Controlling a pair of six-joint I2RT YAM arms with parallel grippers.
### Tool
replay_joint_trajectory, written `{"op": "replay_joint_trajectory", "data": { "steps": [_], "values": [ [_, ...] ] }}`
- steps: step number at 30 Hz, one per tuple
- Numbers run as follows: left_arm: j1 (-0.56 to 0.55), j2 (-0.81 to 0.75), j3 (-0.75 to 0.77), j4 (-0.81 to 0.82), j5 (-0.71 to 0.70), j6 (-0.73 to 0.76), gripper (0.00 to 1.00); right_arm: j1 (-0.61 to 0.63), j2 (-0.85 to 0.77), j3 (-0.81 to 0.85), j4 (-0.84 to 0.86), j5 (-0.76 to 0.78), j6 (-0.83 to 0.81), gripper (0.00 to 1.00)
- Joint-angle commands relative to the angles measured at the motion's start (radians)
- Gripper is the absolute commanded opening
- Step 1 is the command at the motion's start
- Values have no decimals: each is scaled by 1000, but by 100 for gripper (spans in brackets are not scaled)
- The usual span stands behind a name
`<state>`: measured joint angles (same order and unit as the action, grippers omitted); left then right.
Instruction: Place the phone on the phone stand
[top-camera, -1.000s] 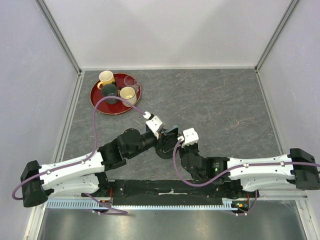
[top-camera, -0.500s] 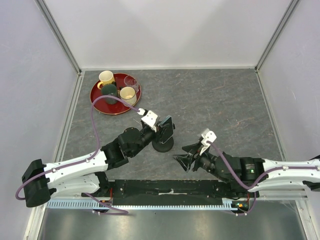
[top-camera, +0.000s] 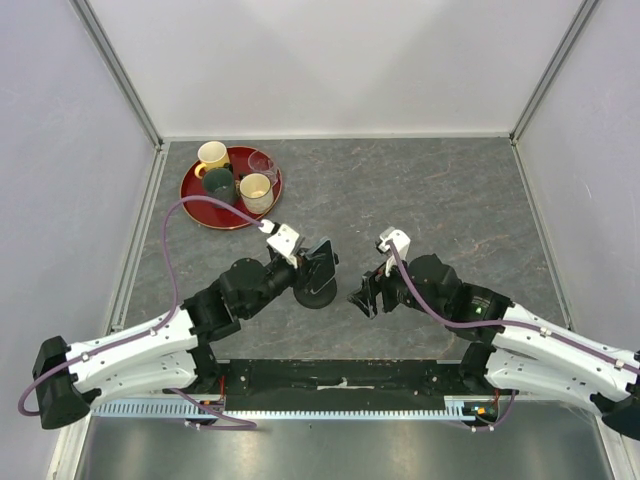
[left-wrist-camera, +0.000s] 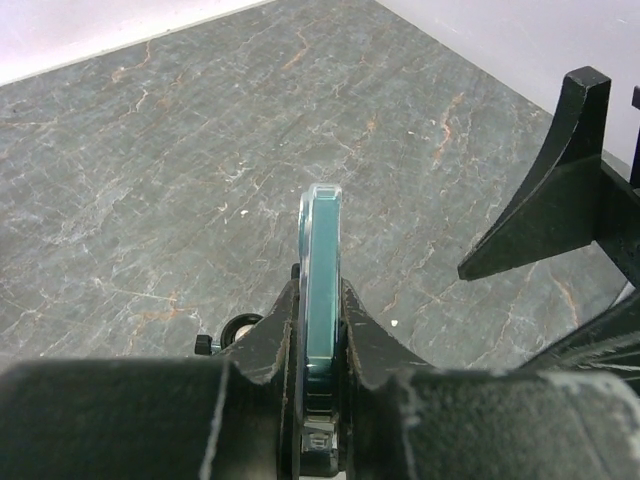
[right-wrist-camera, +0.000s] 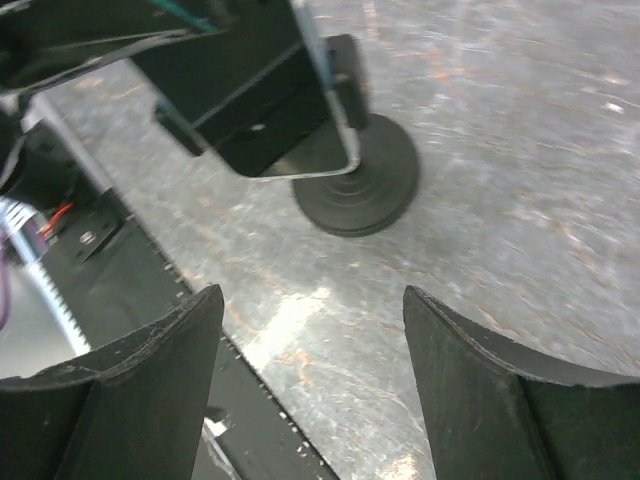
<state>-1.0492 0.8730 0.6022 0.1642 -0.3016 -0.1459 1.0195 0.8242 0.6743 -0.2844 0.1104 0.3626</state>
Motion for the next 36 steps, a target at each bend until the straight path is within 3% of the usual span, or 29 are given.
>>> {"op": "replay_joint_trajectory", "data": {
  "steps": [1,3,6,8,10,12,16,19,23,31,34,36],
  "values": [
    [6,-43,-54,-239,32,-53,16,-33,-2,36,103,-336,-106,80],
    [6,-83,-58,-256,21,-76,25,-56,24,62,108,-363,-126,80],
    [6,-141,-58,-281,18,-106,50,-85,78,100,111,-403,-157,81],
    [6,-166,-44,-307,32,-118,56,-110,114,123,119,-428,-177,81],
    [6,-207,-21,-348,56,-129,75,-131,151,154,120,-455,-194,82],
    [6,-241,-6,-376,76,-130,85,-159,174,182,119,-492,-226,83],
    [6,-360,42,-430,111,-124,88,-212,242,283,100,-524,-306,87],
    [6,-448,65,-449,143,-104,88,-274,320,388,33,-647,-416,89],
    [6,-532,87,-471,188,-101,89,-323,443,580,-204,-805,-605,90],
    [6,-647,79,-523,274,-121,89,-315,746,1031,-625,-931,-878,88],
    [6,-681,79,-543,266,-126,89,-288,821,1116,-700,-969,-915,84],
    [6,-695,83,-555,266,-123,89,-240,860,1151,-755,-915,-936,81]
  ]
}}
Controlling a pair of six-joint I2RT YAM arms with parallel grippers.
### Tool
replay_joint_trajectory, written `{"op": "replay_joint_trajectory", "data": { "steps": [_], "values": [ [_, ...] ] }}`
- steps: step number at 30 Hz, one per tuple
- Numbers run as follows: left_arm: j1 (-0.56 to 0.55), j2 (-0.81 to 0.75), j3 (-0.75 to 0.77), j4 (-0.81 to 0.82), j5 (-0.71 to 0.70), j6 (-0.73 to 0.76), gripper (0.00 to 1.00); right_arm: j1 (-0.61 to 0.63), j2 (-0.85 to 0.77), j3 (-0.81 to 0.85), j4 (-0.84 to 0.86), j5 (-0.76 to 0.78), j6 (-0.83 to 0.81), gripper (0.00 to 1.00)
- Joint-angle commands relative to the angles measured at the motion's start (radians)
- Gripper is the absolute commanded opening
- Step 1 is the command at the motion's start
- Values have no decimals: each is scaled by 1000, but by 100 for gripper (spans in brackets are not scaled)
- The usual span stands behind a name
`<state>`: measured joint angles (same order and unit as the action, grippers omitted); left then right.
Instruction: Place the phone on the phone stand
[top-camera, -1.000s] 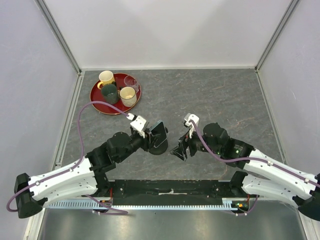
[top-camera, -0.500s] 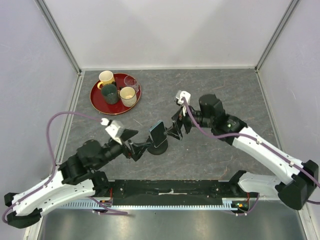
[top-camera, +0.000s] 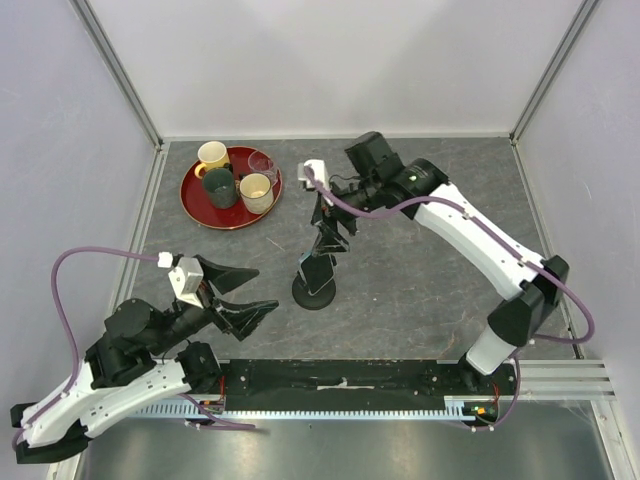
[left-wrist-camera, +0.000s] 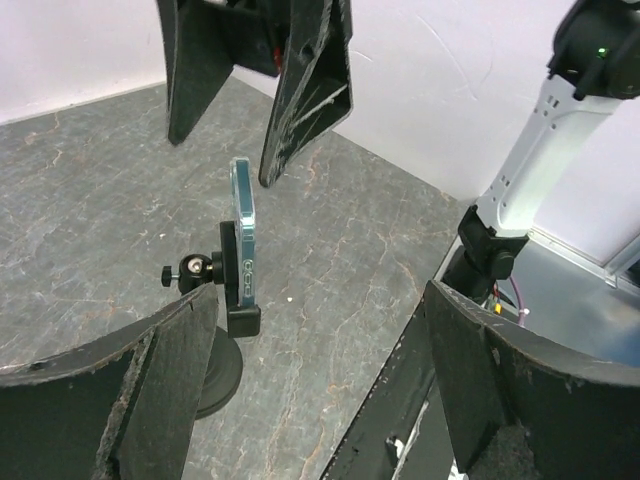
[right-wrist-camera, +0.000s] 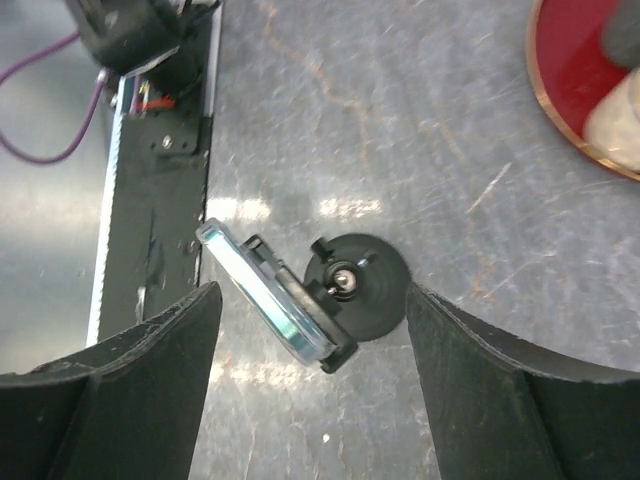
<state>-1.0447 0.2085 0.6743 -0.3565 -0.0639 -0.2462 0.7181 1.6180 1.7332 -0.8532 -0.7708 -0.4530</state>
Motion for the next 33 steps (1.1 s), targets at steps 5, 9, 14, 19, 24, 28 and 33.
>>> {"op": "replay_joint_trajectory", "data": {
  "steps": [5,9,14,19,24,28,33],
  "values": [
    [2,-73,16,-56,33,-16,90,119,126,103,-230,-16,-141,75],
    [2,-72,21,-70,33,-7,90,139,137,78,-225,14,-133,65],
    [2,-66,21,-70,38,-1,90,158,111,37,-161,90,-102,46],
    [2,-69,13,-75,30,5,90,159,63,16,-107,154,-67,39],
    [2,-60,16,-73,27,15,90,167,27,-1,-58,202,23,17],
    [2,-49,19,-70,18,18,90,170,-39,-104,92,316,175,0],
    [2,-21,21,-64,12,22,90,170,-113,-185,174,883,440,0]
  ]
}}
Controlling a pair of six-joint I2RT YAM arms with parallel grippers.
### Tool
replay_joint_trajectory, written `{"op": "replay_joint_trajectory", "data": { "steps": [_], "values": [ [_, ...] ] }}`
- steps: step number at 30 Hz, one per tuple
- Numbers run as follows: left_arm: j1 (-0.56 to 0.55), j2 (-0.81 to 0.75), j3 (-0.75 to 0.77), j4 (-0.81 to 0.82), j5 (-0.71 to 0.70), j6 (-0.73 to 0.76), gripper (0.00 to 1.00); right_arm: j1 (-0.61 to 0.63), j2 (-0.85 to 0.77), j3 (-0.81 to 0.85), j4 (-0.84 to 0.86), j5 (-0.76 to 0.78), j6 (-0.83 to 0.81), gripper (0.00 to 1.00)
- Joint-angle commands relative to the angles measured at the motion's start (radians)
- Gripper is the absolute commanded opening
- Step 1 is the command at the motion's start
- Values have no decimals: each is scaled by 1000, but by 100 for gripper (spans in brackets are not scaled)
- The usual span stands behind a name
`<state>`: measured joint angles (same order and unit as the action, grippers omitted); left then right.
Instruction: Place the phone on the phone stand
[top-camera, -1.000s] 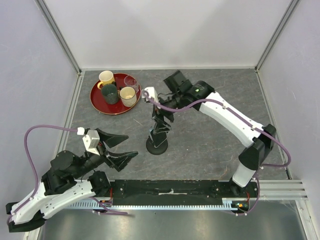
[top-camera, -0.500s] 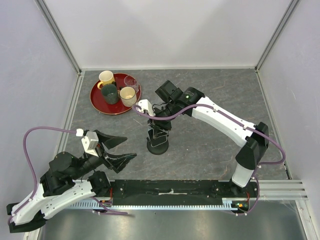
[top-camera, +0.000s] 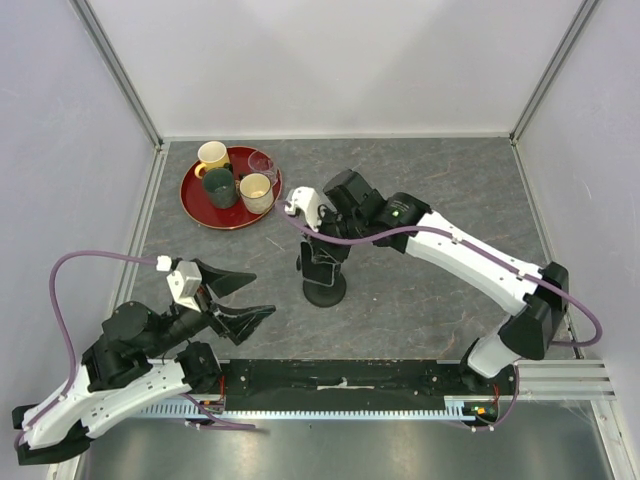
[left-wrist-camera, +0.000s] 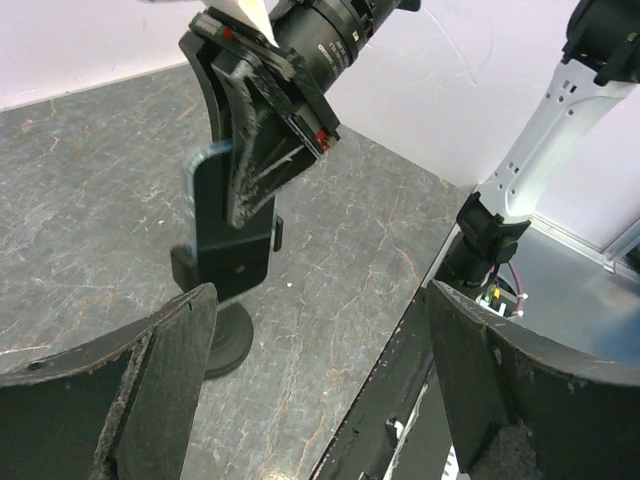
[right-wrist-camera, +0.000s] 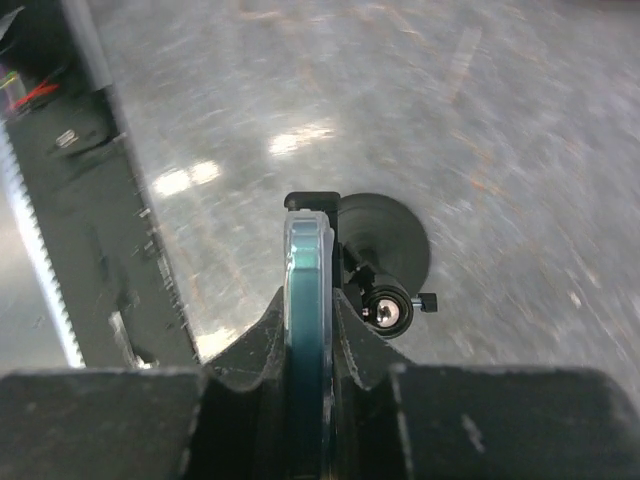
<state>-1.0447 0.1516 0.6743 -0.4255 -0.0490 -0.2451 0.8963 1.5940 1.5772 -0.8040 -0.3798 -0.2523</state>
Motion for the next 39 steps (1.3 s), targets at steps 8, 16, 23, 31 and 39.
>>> {"op": "replay_joint_trajectory", "data": {
  "steps": [8,16,23,31,39],
  "values": [
    [2,63,30,31,21,24,90,-103,-325,-193,-9,1197,973,0],
    [2,91,67,27,83,12,90,-409,-540,-335,-270,1435,1289,0],
    [2,75,76,13,106,15,90,-660,-654,-355,-414,1512,1372,0],
    [2,111,123,-19,130,4,90,-893,-741,-373,-483,1475,1429,0],
    [2,151,140,-28,181,-11,90,-922,-795,-417,-520,1490,1487,0]
  ]
}}
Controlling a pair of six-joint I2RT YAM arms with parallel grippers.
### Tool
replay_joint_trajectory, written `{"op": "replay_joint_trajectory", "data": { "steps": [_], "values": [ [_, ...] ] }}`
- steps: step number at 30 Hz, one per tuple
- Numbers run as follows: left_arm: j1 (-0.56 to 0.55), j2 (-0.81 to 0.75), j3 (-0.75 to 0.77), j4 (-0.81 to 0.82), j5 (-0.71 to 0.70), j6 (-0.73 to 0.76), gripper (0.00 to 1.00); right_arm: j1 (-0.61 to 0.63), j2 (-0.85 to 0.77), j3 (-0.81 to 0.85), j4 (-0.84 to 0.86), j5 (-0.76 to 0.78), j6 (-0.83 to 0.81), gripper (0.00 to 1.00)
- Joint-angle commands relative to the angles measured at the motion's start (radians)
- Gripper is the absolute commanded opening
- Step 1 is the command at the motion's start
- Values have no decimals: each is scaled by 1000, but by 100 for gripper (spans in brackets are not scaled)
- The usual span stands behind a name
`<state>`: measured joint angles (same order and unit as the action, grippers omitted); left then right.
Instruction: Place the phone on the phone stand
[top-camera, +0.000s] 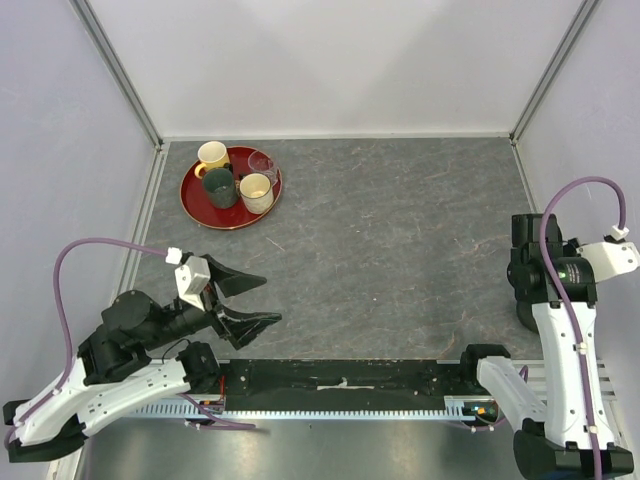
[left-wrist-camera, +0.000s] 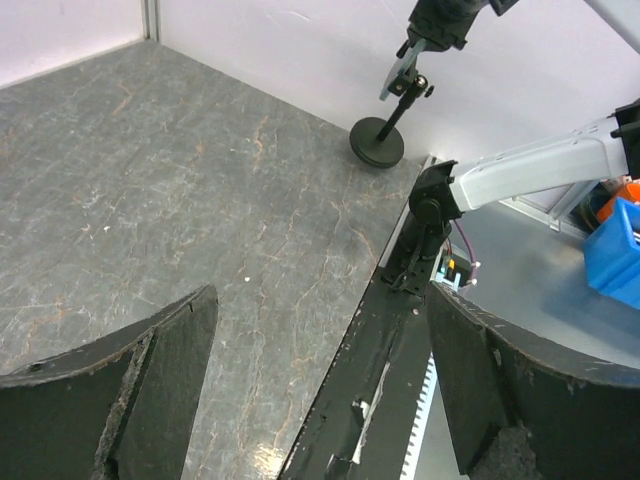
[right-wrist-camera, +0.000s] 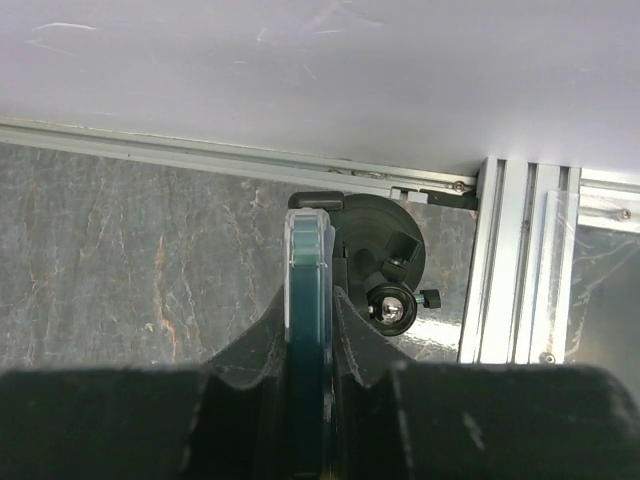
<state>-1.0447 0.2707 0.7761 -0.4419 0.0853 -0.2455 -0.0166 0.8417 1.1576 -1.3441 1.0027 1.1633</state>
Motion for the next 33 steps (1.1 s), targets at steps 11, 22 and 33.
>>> {"op": "replay_joint_trajectory", "data": {
  "steps": [11,22,33],
  "values": [
    [2,62,71,-40,70,-14,89,-9,-69,-55,-55,132,167,0],
    [2,70,69,-35,85,-23,88,-11,-72,-91,-73,125,223,5],
    [2,82,74,-29,90,-20,88,-9,-56,-108,-27,136,179,33]
  ]
}}
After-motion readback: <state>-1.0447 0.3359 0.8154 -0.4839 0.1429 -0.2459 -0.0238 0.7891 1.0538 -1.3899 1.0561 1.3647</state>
